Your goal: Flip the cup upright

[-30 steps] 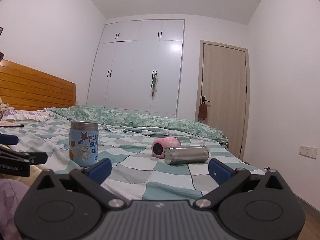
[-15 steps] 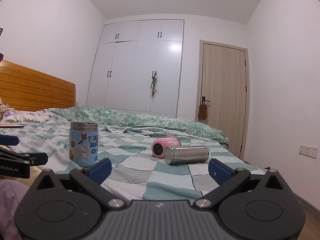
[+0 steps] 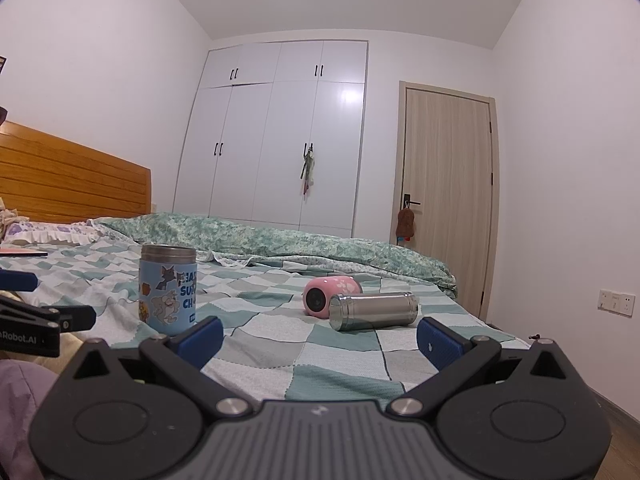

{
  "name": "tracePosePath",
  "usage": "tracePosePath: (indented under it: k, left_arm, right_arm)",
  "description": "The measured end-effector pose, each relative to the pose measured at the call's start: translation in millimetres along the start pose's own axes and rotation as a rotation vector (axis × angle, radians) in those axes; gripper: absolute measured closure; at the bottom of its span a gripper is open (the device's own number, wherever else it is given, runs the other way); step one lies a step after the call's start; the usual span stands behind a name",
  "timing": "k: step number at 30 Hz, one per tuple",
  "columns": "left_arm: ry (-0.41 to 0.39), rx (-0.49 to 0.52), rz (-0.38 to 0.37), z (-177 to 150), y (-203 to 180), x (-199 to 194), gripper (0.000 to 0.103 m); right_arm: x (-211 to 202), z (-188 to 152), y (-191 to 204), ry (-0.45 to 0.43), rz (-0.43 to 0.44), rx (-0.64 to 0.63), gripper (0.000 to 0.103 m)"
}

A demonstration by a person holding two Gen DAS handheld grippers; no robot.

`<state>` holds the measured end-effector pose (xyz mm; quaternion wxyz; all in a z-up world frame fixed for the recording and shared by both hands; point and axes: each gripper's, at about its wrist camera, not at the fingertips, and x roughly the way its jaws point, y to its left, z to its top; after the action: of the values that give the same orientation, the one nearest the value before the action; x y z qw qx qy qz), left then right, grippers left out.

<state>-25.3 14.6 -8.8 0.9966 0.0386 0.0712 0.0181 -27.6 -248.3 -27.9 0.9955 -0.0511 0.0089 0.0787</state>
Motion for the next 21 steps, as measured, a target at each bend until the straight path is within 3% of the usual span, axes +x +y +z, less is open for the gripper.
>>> tracePosePath:
  k: [21]
  left_arm:
    - [-0.015, -0.007, -0.008, 2.3, 0.8, -1.3, 0.0]
  right_arm:
    - [-0.3, -0.1, 0.3, 0.0, 0.0, -0.001, 0.0]
